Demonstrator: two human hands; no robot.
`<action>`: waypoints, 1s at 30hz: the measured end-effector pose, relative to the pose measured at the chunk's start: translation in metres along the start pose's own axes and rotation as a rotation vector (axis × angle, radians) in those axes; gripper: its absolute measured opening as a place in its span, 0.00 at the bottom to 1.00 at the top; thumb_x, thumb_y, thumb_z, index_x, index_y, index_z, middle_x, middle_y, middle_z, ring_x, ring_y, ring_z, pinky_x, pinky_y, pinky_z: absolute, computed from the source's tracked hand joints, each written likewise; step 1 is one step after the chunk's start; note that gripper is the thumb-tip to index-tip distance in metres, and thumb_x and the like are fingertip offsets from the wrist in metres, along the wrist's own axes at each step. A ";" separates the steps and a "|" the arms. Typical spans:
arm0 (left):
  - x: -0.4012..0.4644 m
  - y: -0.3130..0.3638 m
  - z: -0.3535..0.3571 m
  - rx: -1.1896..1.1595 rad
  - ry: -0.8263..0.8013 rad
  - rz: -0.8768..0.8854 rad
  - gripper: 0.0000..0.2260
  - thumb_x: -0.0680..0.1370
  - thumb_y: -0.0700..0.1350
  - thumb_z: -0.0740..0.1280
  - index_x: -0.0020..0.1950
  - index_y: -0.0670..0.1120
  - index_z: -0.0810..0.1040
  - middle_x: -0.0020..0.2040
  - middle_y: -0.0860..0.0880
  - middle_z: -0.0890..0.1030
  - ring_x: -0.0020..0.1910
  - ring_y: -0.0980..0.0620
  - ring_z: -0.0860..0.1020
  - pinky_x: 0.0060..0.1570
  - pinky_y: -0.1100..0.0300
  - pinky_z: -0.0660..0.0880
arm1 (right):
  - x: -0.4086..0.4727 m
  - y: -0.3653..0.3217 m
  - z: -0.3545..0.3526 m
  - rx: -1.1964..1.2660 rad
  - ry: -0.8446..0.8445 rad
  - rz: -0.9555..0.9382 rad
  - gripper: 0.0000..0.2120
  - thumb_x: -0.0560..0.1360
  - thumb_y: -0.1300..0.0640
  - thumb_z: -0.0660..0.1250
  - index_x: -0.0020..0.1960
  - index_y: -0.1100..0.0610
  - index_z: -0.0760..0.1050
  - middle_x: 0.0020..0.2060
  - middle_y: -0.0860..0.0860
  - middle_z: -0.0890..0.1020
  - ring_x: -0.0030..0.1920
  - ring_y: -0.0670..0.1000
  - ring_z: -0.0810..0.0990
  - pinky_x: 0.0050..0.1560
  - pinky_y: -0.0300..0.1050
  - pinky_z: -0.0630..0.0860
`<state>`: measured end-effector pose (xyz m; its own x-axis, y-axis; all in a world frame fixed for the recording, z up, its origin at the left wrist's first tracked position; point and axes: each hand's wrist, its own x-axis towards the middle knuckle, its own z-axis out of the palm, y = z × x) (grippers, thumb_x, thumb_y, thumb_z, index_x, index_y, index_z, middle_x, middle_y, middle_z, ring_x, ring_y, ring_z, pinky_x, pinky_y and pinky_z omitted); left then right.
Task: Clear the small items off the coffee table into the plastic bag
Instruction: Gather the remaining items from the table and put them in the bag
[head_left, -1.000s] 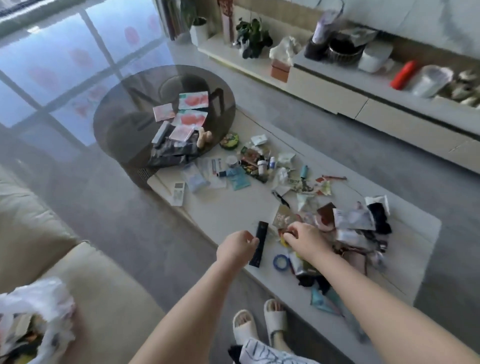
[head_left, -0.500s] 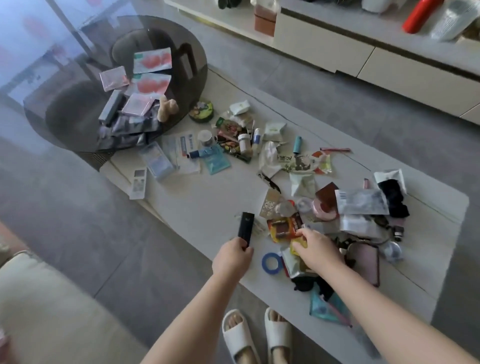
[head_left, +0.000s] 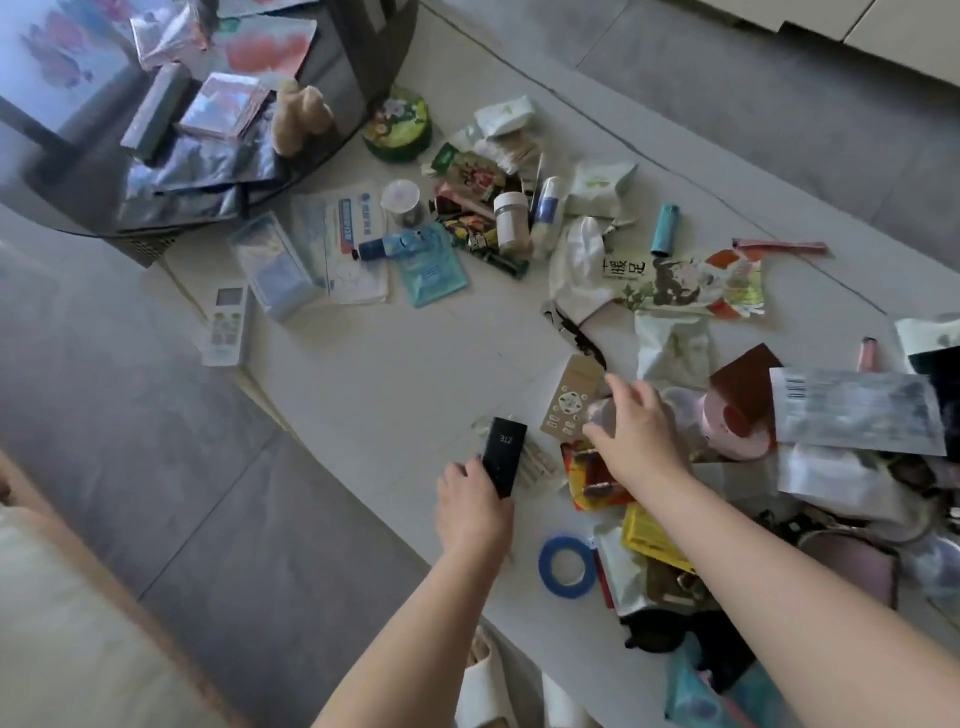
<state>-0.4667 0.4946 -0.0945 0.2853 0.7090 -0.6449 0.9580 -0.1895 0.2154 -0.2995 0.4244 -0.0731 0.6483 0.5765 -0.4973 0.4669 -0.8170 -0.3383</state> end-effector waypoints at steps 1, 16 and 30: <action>0.004 0.000 0.002 0.013 0.002 0.002 0.23 0.75 0.47 0.67 0.67 0.47 0.66 0.60 0.46 0.70 0.60 0.46 0.69 0.57 0.54 0.72 | 0.003 -0.001 0.003 -0.020 0.001 -0.003 0.30 0.76 0.49 0.64 0.74 0.50 0.56 0.72 0.54 0.60 0.70 0.58 0.61 0.57 0.50 0.72; 0.015 0.029 -0.010 -0.222 0.023 0.041 0.25 0.75 0.49 0.64 0.70 0.48 0.62 0.55 0.49 0.69 0.45 0.52 0.73 0.38 0.60 0.72 | 0.006 0.016 -0.007 0.007 0.004 0.035 0.24 0.75 0.51 0.65 0.68 0.54 0.62 0.64 0.57 0.69 0.62 0.57 0.70 0.48 0.45 0.70; 0.057 0.124 0.006 -0.063 0.047 0.023 0.26 0.69 0.51 0.73 0.60 0.45 0.65 0.56 0.47 0.70 0.54 0.47 0.74 0.45 0.56 0.72 | 0.002 0.059 -0.003 0.019 0.081 -0.097 0.28 0.72 0.50 0.69 0.70 0.51 0.64 0.64 0.52 0.68 0.63 0.53 0.69 0.55 0.44 0.72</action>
<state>-0.3311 0.5075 -0.1090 0.3038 0.7363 -0.6046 0.9470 -0.1640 0.2761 -0.2690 0.3773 -0.0916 0.6477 0.6510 -0.3958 0.5186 -0.7573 -0.3969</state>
